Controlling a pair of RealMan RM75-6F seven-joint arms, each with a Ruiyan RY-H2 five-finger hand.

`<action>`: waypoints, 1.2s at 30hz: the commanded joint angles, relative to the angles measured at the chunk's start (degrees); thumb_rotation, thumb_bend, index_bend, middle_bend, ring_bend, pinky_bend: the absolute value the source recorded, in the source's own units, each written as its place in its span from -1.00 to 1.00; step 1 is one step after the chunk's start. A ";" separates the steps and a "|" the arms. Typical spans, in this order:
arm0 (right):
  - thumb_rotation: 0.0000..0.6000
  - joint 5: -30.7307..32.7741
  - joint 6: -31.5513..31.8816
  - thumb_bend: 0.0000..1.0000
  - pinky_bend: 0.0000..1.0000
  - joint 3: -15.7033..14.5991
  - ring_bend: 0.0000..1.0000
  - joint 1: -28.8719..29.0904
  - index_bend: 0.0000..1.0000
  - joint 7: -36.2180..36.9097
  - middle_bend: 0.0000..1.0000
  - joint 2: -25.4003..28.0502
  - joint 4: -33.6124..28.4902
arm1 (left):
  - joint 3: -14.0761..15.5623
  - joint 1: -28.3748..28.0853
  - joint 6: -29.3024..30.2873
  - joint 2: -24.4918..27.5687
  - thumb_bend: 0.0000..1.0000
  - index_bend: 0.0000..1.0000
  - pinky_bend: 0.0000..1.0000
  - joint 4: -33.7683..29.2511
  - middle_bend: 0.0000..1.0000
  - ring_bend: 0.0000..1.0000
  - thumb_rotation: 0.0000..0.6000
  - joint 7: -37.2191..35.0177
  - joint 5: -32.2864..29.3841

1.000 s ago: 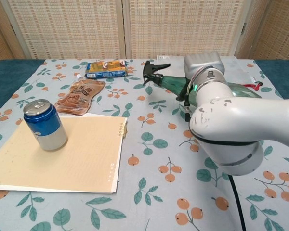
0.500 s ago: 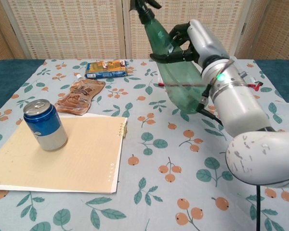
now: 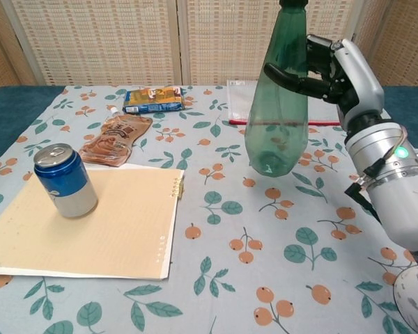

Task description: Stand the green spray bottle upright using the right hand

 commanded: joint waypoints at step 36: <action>1.00 -5.02 -1.66 -1.00 -0.60 -2.91 -0.59 -2.99 0.05 4.18 0.10 -4.44 13.14 | 0.05 0.85 2.55 -1.11 -0.46 -1.00 -1.00 1.01 -1.00 -1.00 1.00 -0.24 1.64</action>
